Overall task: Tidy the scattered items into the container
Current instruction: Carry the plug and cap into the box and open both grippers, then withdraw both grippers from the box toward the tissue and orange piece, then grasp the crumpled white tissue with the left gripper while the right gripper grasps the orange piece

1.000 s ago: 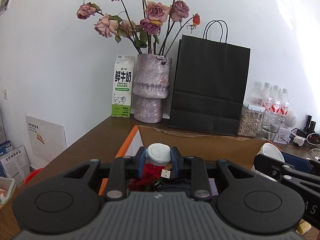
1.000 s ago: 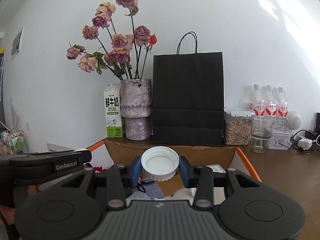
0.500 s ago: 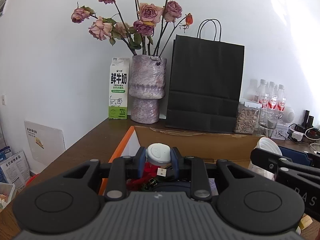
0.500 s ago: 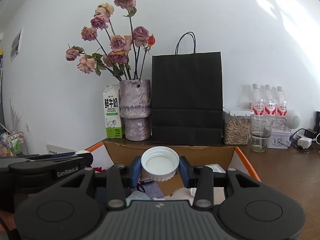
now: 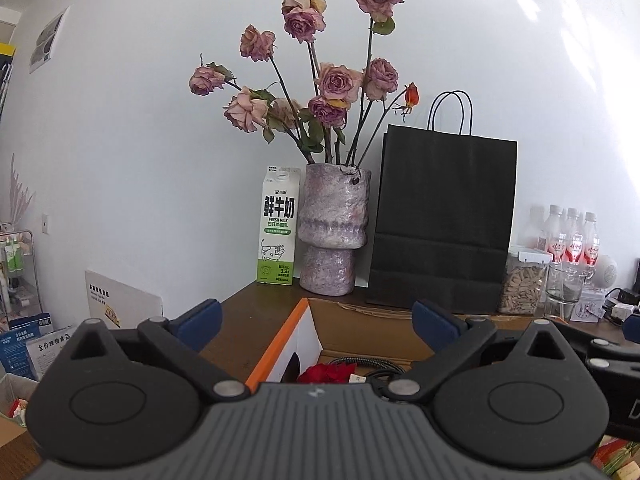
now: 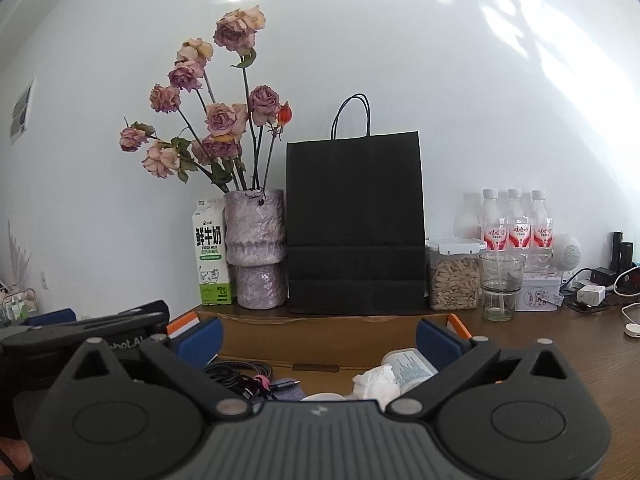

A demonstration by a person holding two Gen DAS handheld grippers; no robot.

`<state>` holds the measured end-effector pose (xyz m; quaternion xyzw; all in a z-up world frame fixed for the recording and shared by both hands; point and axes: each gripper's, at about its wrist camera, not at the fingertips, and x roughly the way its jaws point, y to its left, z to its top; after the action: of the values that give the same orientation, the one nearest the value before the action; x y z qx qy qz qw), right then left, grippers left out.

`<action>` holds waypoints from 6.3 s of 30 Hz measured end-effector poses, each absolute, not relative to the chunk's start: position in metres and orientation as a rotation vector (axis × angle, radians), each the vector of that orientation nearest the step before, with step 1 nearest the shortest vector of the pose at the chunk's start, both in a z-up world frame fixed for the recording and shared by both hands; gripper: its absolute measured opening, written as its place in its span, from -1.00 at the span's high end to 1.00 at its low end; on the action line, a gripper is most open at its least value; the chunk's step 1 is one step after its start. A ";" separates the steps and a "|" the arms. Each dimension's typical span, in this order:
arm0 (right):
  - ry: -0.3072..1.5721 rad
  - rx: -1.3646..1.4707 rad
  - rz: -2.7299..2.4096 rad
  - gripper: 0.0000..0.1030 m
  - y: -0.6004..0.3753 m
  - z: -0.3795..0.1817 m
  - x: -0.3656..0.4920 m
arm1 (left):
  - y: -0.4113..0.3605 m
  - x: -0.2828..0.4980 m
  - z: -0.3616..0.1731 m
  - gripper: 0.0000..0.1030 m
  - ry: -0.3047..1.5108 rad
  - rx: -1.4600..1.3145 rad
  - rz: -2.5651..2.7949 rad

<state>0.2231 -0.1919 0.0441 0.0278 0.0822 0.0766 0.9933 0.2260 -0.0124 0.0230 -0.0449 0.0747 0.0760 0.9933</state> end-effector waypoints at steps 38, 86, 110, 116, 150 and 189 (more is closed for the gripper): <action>0.163 0.050 0.156 -1.00 -0.194 0.040 0.210 | -0.015 0.214 0.019 -1.00 0.162 -0.075 0.113; 0.218 -0.049 0.087 -1.00 -0.222 0.011 0.159 | -0.016 0.159 -0.002 -1.00 0.185 0.051 0.138; 0.340 -0.024 0.045 -1.00 -0.255 0.003 0.138 | -0.015 0.138 -0.005 -1.00 0.271 0.059 0.072; 0.388 -0.009 0.043 -0.99 -0.265 0.000 0.137 | -0.020 0.138 -0.007 -1.00 0.318 0.084 0.058; 0.642 -0.033 0.169 0.20 -0.250 -0.019 0.171 | -0.038 0.165 -0.020 -1.00 0.536 0.010 -0.051; 0.562 0.049 0.095 0.22 -0.287 -0.014 0.151 | -0.095 0.155 -0.018 0.76 0.442 0.064 -0.225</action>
<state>0.1512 -0.2872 -0.0144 0.0241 0.2772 0.0466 0.9594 0.1547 -0.0954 -0.0183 0.0316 0.2186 -0.1112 0.9689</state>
